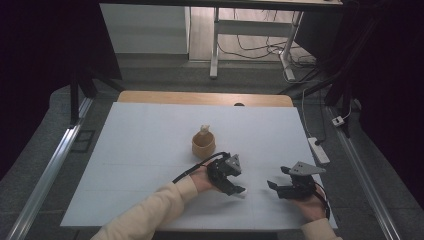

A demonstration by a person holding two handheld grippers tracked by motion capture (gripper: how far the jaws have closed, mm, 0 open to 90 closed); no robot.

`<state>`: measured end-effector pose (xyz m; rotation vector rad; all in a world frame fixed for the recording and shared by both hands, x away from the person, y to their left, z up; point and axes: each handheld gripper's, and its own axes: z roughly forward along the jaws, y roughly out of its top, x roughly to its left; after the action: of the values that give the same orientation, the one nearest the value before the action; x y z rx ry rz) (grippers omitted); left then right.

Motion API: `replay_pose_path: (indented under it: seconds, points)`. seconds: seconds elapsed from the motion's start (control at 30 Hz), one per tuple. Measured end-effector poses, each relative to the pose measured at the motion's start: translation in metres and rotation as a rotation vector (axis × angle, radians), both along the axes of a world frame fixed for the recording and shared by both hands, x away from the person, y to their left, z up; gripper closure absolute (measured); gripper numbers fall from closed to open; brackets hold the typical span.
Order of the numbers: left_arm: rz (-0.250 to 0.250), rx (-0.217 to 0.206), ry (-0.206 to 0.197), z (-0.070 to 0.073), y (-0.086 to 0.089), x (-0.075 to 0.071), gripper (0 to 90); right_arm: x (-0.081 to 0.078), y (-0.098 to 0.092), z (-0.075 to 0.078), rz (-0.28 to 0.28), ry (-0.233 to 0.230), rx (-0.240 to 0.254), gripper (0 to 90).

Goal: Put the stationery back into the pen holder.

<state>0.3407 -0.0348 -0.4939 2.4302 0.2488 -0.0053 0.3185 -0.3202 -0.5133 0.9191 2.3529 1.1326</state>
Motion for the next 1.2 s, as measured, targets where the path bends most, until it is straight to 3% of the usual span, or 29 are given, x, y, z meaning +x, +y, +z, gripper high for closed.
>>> replay_pose_path:
  seconds: [0.13, 0.47, 0.73, 0.9, 1.2]
  points:
    - [-0.016, 0.015, 0.005, -0.004, -0.004, -0.001, 36.6, 0.000, 0.000, 0.000, 0.001, 0.002, -0.001, 20.7]
    - [-0.067, 0.108, -0.011, -0.017, -0.017, -0.006, 30.6, 0.000, 0.001, -0.001, 0.002, 0.002, 0.001, 20.7]
    - [-0.097, 0.144, -0.064, -0.020, -0.024, -0.012, 45.3, 0.000, 0.001, -0.001, 0.002, 0.003, -0.002, 20.7]
    - [-0.106, 0.149, -0.063, -0.018, -0.023, -0.012, 63.5, 0.000, 0.001, -0.001, 0.003, 0.002, 0.001, 20.7]
    - [-0.105, 0.147, -0.084, -0.017, -0.022, -0.013, 63.9, 0.000, 0.000, 0.000, 0.000, -0.002, 0.003, 20.7]
